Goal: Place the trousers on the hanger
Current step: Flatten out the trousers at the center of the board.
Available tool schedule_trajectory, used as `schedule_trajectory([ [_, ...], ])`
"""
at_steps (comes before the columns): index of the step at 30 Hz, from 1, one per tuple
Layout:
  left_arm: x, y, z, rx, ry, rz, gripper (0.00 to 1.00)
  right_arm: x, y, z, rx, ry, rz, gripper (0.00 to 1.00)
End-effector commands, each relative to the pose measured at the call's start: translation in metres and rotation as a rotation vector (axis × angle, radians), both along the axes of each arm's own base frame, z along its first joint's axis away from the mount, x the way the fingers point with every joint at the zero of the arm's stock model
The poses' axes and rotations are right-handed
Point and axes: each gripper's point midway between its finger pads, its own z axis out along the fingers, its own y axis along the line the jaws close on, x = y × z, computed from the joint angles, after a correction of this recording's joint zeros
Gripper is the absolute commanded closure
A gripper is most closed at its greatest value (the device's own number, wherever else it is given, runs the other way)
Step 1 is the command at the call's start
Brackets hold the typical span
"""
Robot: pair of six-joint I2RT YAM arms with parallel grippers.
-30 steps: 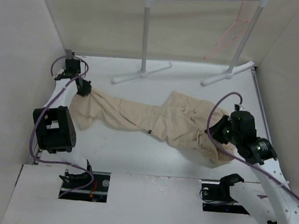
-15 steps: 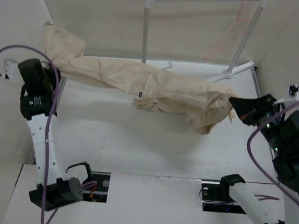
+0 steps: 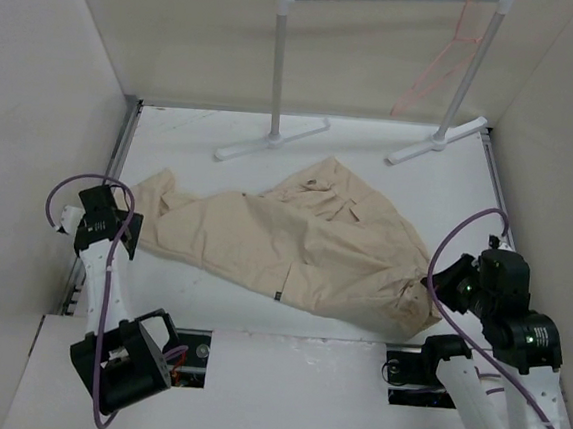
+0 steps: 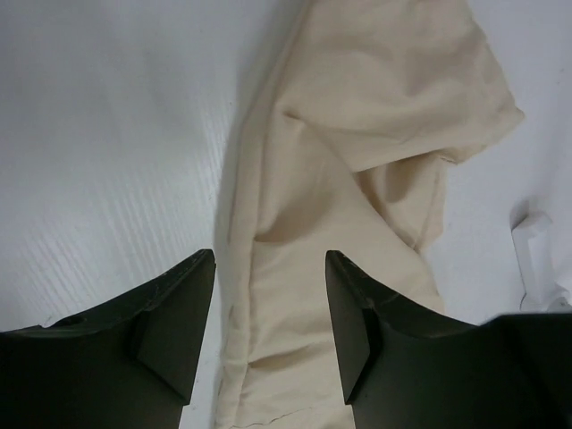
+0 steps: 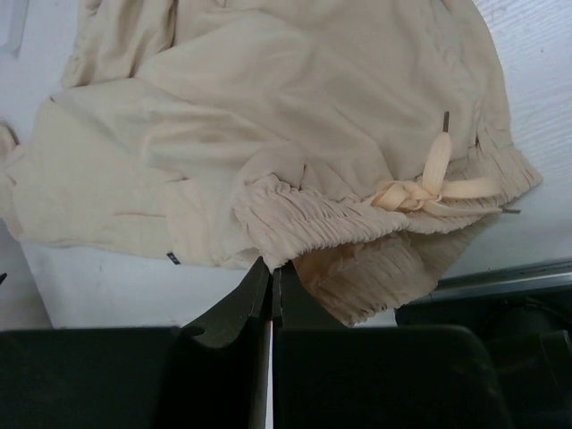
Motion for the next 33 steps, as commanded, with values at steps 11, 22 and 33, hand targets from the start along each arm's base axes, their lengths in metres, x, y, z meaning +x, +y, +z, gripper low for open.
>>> schedule_trajectory([
  [11,0.010,0.032,-0.056,0.048,0.222,-0.039,0.53,0.014,0.008,-0.021,0.014,-0.029,0.036,0.99],
  [22,0.022,0.049,-0.073,0.037,0.292,0.028,1.00,0.013,0.011,-0.027,0.012,0.002,0.047,1.00],
  [33,-0.060,0.033,-0.002,0.140,0.246,0.124,0.59,-0.003,0.016,-0.030,-0.016,0.063,0.113,1.00],
])
